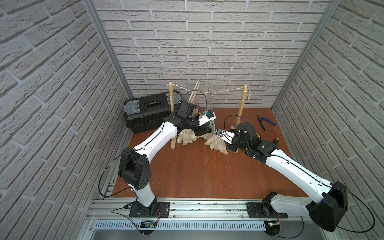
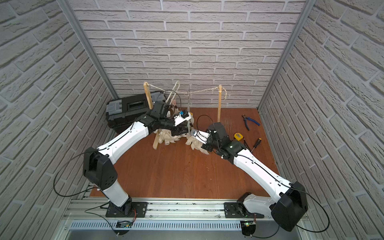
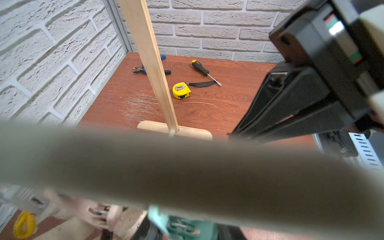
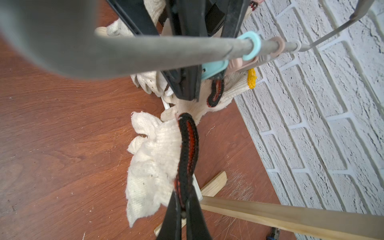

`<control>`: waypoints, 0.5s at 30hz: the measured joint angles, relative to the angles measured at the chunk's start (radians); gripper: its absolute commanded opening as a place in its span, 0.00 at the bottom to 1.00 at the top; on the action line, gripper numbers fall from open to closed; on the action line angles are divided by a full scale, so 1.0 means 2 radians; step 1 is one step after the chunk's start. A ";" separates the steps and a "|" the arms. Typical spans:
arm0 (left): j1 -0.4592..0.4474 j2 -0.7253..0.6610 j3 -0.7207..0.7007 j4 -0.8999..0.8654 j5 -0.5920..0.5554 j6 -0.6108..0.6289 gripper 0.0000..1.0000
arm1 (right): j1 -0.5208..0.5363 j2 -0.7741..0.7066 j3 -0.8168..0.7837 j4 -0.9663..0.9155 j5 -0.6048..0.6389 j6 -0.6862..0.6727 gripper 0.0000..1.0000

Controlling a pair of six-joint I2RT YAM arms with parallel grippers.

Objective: Clip the gloves onto a hanger to dry
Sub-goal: Open the clamp at the hanger.

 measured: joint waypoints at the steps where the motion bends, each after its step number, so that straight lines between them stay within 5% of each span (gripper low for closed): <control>1: 0.001 0.001 0.000 0.000 0.002 0.000 0.26 | 0.000 0.002 0.001 0.000 0.000 -0.001 0.03; 15: 0.020 0.016 0.020 0.000 0.057 -0.061 0.20 | 0.000 0.043 0.001 0.022 -0.027 -0.013 0.03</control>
